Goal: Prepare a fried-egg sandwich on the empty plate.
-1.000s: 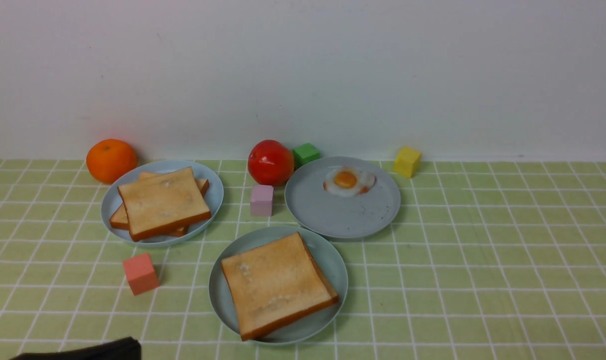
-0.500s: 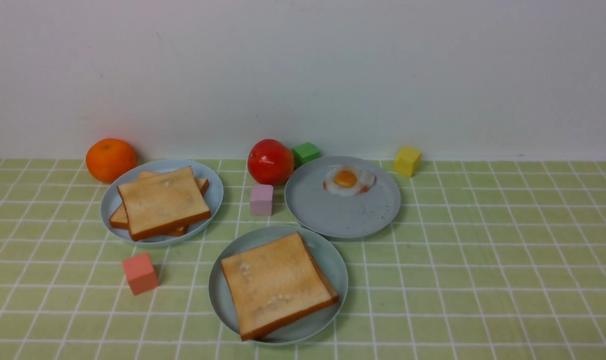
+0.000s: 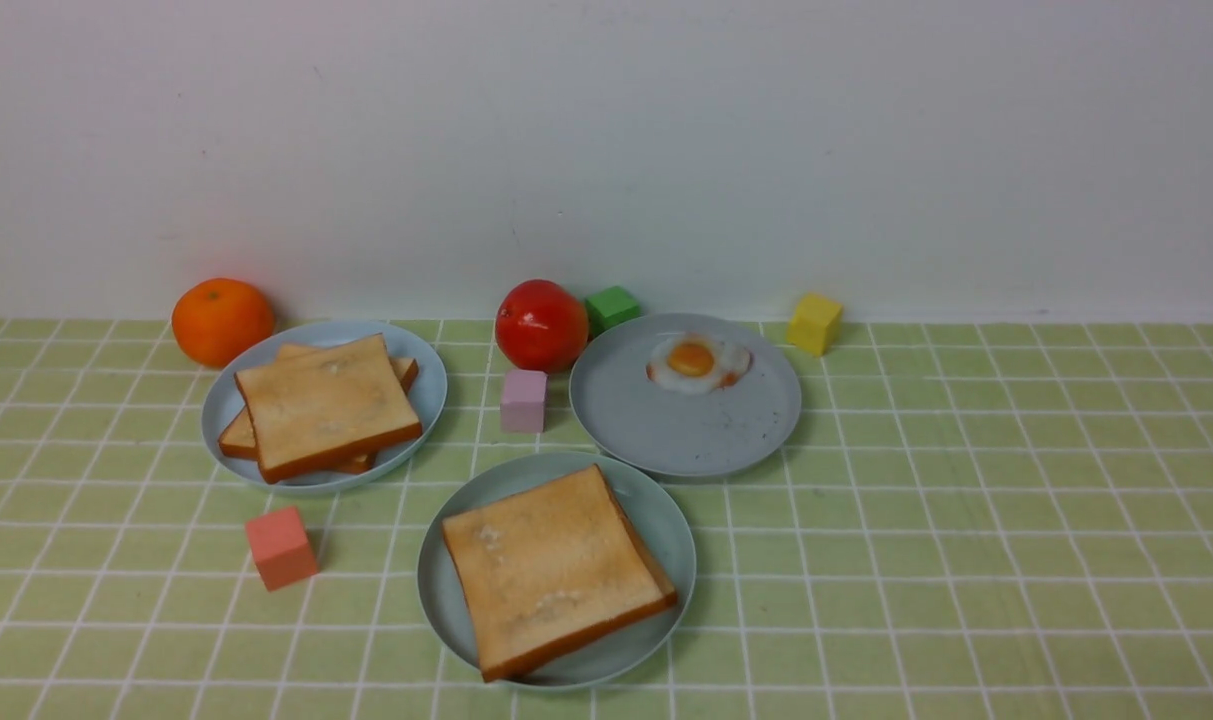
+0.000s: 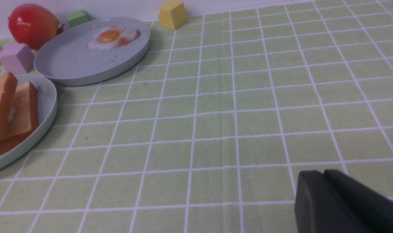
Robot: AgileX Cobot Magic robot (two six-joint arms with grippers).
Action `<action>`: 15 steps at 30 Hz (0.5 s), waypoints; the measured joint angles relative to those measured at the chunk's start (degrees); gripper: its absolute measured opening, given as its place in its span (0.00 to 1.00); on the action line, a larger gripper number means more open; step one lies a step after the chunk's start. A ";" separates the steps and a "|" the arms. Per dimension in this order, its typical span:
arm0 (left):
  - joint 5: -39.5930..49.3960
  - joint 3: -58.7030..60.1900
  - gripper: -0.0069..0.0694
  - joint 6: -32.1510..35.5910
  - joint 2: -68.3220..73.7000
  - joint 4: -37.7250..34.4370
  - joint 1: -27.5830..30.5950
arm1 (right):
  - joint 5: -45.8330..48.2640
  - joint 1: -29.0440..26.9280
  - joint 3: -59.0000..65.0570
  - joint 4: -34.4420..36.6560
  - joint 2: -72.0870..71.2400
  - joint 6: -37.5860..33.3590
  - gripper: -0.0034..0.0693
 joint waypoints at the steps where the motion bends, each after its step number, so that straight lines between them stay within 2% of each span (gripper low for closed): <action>1: 0.00 0.00 0.07 0.00 0.00 0.00 0.00 | 0.00 0.00 0.00 0.00 0.00 0.00 0.12; 15: 0.00 0.00 0.07 0.00 0.00 0.00 0.00 | 0.00 0.00 0.00 0.04 0.00 0.00 0.16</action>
